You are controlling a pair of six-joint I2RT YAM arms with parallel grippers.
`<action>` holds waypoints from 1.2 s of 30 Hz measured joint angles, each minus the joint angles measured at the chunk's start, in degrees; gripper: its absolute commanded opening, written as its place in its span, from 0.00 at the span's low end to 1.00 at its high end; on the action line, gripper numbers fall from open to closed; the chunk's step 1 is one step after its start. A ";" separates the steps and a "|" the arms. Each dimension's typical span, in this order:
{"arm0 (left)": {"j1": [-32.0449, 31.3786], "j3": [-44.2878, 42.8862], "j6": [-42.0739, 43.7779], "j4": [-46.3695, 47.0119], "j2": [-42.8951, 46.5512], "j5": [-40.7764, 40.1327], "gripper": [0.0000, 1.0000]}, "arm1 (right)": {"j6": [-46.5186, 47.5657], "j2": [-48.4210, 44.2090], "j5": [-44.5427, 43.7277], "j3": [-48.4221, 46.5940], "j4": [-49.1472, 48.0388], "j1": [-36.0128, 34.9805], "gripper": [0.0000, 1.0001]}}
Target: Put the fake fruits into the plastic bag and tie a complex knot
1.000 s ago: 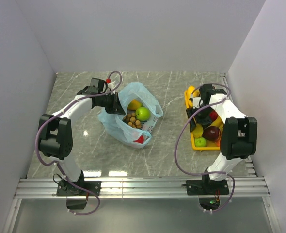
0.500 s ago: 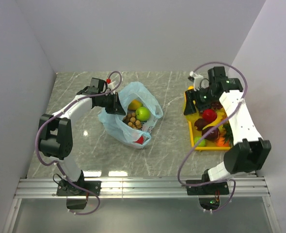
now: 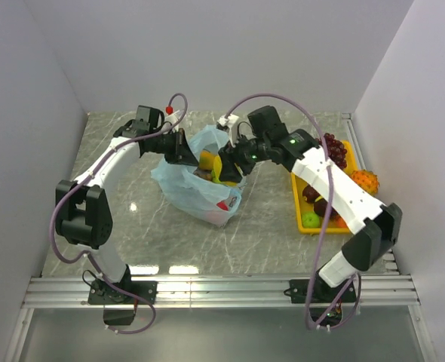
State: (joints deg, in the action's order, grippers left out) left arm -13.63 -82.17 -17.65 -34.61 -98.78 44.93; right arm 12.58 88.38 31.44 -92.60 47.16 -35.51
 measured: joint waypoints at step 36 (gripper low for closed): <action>4.28 -0.90 0.42 -1.70 -3.15 4.92 0.02 | -10.51 11.65 -1.25 -1.20 -17.59 2.71 0.74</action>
State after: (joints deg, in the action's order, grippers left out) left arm -9.34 -83.07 -17.23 -36.32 -101.93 49.84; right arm 2.07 100.03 30.20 -93.80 29.56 -32.80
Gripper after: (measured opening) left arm 0.047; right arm 0.893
